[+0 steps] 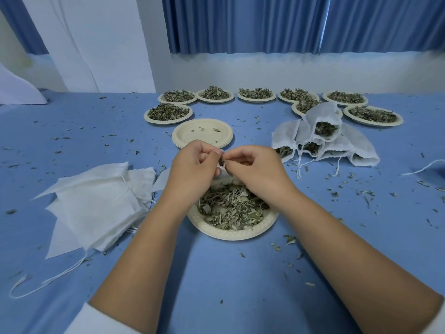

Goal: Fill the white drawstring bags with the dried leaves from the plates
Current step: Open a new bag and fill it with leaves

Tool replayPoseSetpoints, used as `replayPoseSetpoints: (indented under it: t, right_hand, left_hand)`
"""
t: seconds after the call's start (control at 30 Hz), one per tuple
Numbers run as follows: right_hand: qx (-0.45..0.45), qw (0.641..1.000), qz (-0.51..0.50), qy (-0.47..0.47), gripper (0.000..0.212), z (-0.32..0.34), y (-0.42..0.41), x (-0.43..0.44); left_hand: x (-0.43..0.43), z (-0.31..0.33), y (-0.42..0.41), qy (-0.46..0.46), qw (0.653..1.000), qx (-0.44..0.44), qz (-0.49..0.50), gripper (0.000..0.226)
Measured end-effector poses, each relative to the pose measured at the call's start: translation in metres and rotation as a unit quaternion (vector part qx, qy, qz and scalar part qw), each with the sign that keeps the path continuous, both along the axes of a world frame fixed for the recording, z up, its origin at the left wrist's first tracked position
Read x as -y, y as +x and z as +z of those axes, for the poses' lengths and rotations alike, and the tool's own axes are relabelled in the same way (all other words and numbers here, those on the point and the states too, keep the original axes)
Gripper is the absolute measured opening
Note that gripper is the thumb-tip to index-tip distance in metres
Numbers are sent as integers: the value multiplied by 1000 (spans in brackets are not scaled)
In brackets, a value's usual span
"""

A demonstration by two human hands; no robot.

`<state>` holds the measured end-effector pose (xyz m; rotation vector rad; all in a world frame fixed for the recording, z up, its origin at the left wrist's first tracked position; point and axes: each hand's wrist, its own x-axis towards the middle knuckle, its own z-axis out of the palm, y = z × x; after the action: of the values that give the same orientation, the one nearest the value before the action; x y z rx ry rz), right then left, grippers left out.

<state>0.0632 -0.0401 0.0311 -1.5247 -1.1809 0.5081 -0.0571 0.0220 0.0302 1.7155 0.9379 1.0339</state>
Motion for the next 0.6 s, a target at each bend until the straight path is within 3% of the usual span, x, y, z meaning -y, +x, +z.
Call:
replayPoseSetpoints:
  t: [0.17,0.33,0.47,0.6]
  right_hand:
    - [-118,992,31,-10,4,3,5,1]
    - [-141,989,-28,-29,25,-3,6,-4]
    - [-295,947,105,-66,19,0,9,-4]
    - [-256,960,96,-55,6,-2,12,-4]
  left_hand:
    - [-1,7,-2,-41,998,47,-2,11]
    - [7,14,-4,-69,991,97,-63,12]
    - [5,16,-7,-79,987,108,-90,12]
    - [8,14,-6,-83,984,86,-133,15]
